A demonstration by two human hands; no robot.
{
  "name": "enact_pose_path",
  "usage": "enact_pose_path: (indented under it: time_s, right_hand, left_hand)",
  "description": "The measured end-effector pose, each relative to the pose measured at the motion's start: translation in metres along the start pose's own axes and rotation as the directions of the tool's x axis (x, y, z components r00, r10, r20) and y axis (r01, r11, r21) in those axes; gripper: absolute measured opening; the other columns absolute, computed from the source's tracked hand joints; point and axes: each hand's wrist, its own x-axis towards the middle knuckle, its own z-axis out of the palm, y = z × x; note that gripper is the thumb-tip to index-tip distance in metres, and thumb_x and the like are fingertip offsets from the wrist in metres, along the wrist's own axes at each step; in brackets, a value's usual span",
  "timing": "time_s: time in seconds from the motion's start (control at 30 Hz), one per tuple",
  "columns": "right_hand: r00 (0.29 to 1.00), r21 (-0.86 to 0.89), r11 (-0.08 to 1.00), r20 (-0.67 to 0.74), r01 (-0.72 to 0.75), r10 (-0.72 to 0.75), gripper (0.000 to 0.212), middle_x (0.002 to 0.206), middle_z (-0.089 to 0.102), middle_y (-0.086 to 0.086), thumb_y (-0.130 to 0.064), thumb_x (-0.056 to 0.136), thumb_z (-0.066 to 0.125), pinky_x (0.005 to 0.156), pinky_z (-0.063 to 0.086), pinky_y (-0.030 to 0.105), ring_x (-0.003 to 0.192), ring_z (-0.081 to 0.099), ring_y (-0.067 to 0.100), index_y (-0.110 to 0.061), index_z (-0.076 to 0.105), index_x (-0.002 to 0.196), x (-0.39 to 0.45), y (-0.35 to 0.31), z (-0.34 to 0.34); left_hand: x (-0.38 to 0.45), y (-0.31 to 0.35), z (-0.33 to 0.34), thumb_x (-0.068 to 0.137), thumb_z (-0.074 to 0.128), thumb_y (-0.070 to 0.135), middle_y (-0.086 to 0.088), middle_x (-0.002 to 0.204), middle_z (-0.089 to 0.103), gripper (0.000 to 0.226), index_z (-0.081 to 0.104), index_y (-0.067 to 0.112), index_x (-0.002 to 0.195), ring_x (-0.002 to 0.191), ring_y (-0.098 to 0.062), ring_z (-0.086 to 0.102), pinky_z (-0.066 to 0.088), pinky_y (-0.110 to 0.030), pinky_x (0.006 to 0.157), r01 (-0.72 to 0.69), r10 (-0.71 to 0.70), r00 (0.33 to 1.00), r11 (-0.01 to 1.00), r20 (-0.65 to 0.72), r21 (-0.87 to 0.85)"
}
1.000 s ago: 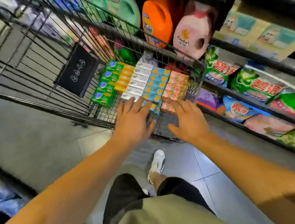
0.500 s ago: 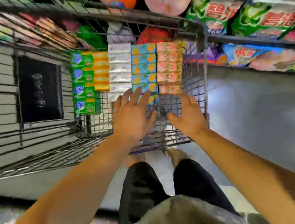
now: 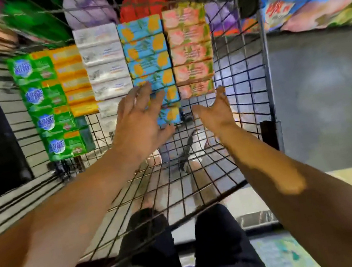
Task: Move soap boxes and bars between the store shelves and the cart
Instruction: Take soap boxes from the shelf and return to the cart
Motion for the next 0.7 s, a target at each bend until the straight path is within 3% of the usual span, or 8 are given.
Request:
enact_pose_path:
  time_s: [0.03,0.13,0.2,0.27,0.37,0.43,0.6,0.7]
  right_hand:
    - [1.000,0.015,1.000,-0.007,-0.005,0.005,0.084,0.157,0.032,0.009,-0.026,0.096,0.062,0.110,0.029,0.026,0.144,0.031,0.026,-0.008,0.008,0.157,0.005,0.001,0.001]
    - [1.000,0.052,0.999,-0.028,0.007,-0.006,0.065,0.115,0.052,0.004,-0.017,0.094,0.063,0.105,0.041,0.034,0.129,0.049,0.030,-0.004,0.030,0.148,0.009,0.001,0.007]
    - [0.995,0.052,0.997,-0.085,0.052,-0.047,0.062,0.125,0.052,0.004,-0.021,0.085,0.067,0.106,0.043,0.038,0.125,0.052,0.028,-0.007,0.040,0.139,0.013,0.008,0.012]
    - [0.987,-0.025,0.998,-0.147,0.062,-0.065,0.050,0.125,0.055,0.006,-0.023,0.081,0.067,0.100,0.046,0.032,0.114,0.056,0.026,-0.006,0.048,0.124,0.016,0.014,0.015]
    - [0.982,-0.128,0.987,-0.149,0.094,-0.112,0.062,0.120,0.052,0.000,-0.012,0.083,0.065,0.092,0.042,0.022,0.114,0.051,0.019,-0.009,0.039,0.139,0.019,0.023,0.015]
    - [0.984,-0.192,0.974,-0.110,0.118,-0.140,0.074,0.120,0.052,0.002,-0.012,0.082,0.065,0.084,0.041,0.025,0.111,0.046,0.018,-0.019,0.029,0.147,0.023,0.026,0.015]
    - [0.941,-0.420,0.890,-0.192,0.178,-0.279,0.013,0.092,0.064,0.002,-0.022,0.090,0.061,0.053,0.033,0.020,0.081,0.061,0.019,-0.026,0.054,0.100,0.035,0.032,0.014]
    - [0.918,-0.468,0.866,-0.237,0.177,-0.316,0.014,0.085,0.066,0.002,-0.031,0.091,0.061,0.053,0.039,0.024,0.073,0.063,0.021,-0.019,0.063,0.098,0.027,0.033,0.011]
  left_hand:
    - [0.002,-0.003,0.006,0.073,0.056,0.058,-0.019,0.151,0.039,0.084,0.046,0.013,0.143,0.136,-0.043,0.033,0.035,-0.058,0.109,-0.019,0.019,1.000,1.000,-0.007,0.007]
    - [0.008,-0.010,0.020,0.069,0.077,0.050,-0.018,0.154,0.032,0.094,0.039,0.016,0.148,0.139,-0.041,0.026,0.029,-0.059,0.111,-0.028,0.029,1.000,0.999,-0.006,0.034]
    - [0.011,-0.009,0.025,0.071,0.076,0.050,-0.015,0.154,0.032,0.094,0.035,0.019,0.150,0.139,-0.040,0.025,0.027,-0.059,0.112,-0.001,0.003,1.000,0.999,-0.027,0.045]
    - [0.012,-0.008,0.028,0.075,0.061,0.053,-0.015,0.152,0.035,0.084,0.036,0.019,0.149,0.136,-0.038,0.027,0.028,-0.058,0.111,0.013,-0.009,0.996,0.999,-0.083,0.039]
    - [0.012,-0.006,0.029,0.077,0.049,0.054,-0.014,0.150,0.038,0.080,0.039,0.017,0.147,0.135,-0.035,0.027,0.029,-0.058,0.110,0.027,-0.024,0.993,0.999,-0.114,0.022]
    - [0.013,-0.006,0.030,0.077,0.049,0.054,-0.014,0.150,0.038,0.079,0.040,0.016,0.146,0.135,-0.035,0.027,0.029,-0.058,0.110,0.031,-0.028,0.993,0.999,-0.112,0.019]
    - [0.012,-0.005,0.029,0.078,0.061,0.049,-0.014,0.151,0.037,0.079,0.040,0.015,0.147,0.133,-0.034,0.025,0.028,-0.057,0.110,0.026,-0.026,0.992,1.000,-0.122,-0.002]
    - [0.013,-0.003,0.025,0.076,0.073,0.043,-0.015,0.152,0.036,0.084,0.040,0.013,0.147,0.133,-0.035,0.024,0.029,-0.057,0.111,0.026,-0.025,0.994,1.000,-0.104,0.006]
